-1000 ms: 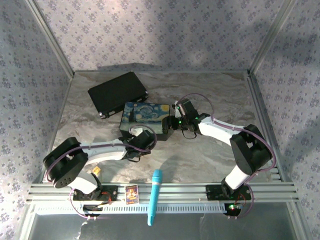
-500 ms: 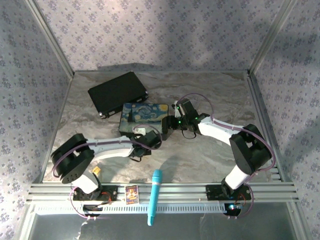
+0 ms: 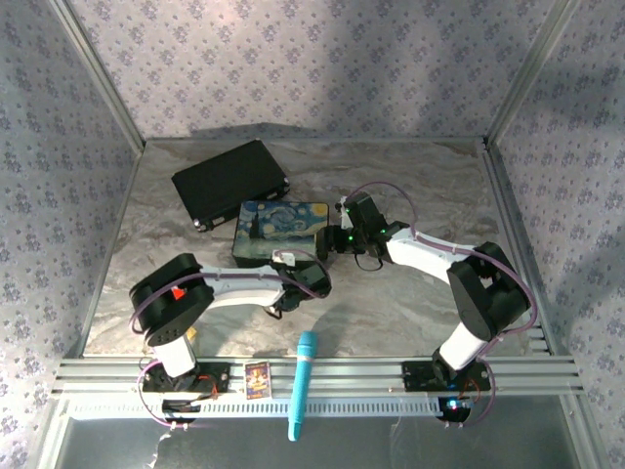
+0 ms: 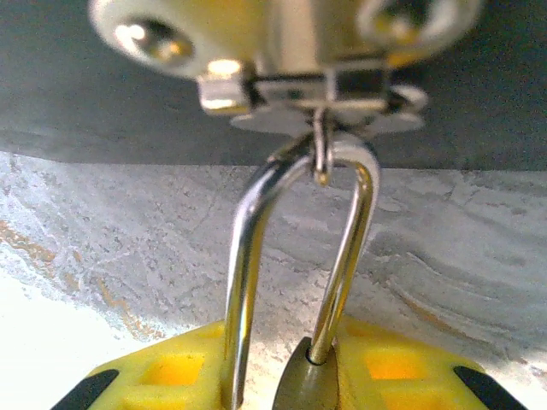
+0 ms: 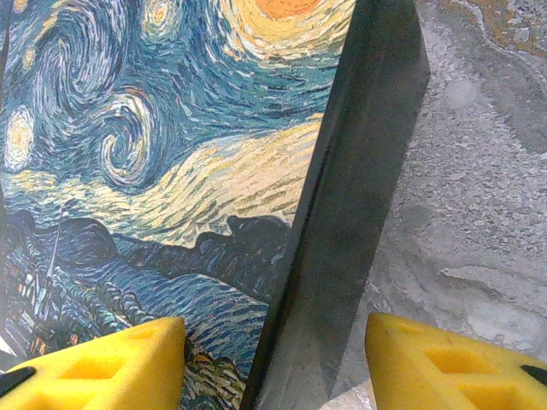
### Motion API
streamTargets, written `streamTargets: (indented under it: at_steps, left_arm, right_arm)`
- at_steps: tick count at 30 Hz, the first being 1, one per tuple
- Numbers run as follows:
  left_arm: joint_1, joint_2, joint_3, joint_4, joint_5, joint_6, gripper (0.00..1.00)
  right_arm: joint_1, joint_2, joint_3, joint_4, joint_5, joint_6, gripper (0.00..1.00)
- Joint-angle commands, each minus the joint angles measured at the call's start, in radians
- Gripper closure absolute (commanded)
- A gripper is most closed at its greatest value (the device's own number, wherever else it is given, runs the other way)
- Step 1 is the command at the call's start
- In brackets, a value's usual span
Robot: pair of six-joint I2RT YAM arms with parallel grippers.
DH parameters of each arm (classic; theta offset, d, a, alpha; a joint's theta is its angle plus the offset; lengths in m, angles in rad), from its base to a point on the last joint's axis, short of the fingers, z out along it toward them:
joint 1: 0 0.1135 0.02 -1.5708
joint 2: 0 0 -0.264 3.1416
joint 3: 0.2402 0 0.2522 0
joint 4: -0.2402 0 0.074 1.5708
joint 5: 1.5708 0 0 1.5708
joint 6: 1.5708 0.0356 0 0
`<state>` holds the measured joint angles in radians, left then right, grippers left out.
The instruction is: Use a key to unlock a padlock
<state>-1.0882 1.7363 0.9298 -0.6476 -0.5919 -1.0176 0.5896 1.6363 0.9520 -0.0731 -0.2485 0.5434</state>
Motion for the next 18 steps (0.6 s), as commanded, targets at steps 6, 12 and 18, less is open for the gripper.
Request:
streamTargets:
  at_steps: [6, 12, 18]
  left_arm:
    - [-0.046, 0.051, 0.021, -0.168, 0.021, -0.013, 0.71]
    - [-0.07, 0.082, 0.037, -0.129, 0.077, 0.038, 0.86]
    - [-0.057, 0.09, 0.024, -0.161, 0.064, 0.016, 0.91]
  right_arm:
    - [-0.004, 0.07, -0.07, -0.154, 0.121, 0.0, 0.43]
    - [-0.003, 0.072, -0.068, -0.15, 0.122, 0.003, 0.43]
    - [-0.002, 0.068, -0.074, -0.149, 0.124, 0.009, 0.43]
